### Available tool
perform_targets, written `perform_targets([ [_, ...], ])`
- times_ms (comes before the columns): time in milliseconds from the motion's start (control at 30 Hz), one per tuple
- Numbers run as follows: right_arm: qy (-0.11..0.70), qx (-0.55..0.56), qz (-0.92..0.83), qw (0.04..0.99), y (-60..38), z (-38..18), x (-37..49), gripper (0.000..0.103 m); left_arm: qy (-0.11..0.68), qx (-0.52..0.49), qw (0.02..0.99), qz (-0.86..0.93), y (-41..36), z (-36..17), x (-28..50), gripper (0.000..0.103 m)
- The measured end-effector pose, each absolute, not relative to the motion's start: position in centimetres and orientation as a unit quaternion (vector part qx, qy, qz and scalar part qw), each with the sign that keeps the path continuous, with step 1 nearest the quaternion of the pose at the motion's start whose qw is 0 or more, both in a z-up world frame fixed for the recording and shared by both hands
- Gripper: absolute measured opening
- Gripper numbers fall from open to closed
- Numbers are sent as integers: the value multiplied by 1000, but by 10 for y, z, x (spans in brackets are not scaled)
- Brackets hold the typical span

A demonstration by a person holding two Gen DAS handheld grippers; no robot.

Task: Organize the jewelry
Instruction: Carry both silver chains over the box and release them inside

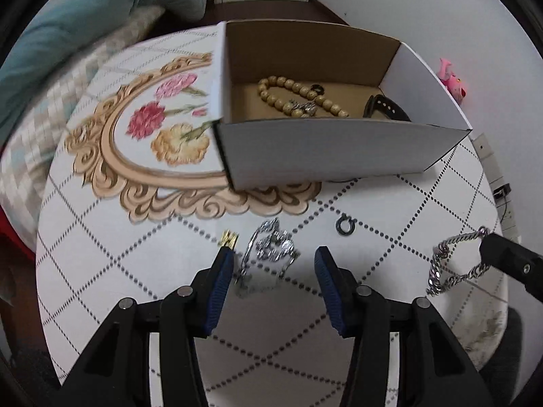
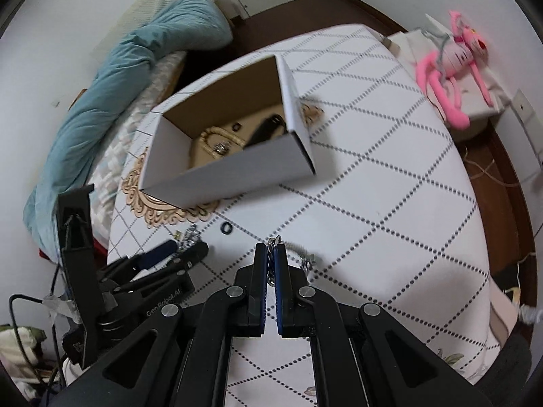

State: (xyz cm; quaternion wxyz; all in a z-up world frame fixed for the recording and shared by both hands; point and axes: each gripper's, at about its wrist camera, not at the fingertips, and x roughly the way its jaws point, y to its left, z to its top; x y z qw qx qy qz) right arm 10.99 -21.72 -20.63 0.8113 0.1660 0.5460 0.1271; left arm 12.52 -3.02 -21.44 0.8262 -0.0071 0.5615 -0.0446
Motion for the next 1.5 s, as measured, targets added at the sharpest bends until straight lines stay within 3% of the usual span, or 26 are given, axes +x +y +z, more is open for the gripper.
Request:
perform_targets([
  [67,549,168,124,810,-217,-211,110,4,550,17,834,-42,-36,-213,127,7],
  [200,545,172,130,810,-216,-207,112,4,559,-20,827,-64,-32,-210,127,4],
  [633,483,171,205,834,-203,-113,118,4,499,-124,849,-126,3,-112,90,4],
  [900,445,146,213,857,-198,-59,157,4,454,-121,872,-140,5,-53,156,4],
  [1100,469,118,189,854,-189,-68,216,4,486,-105,858,-128,9,-73,209,4],
  [1433,561,61,147,812,-177,-131,286,5,563,-65,822,-62,5,-121,253,10],
  [1500,571,53,144,806,-176,-140,290,10,568,-64,819,-46,9,-125,256,30],
])
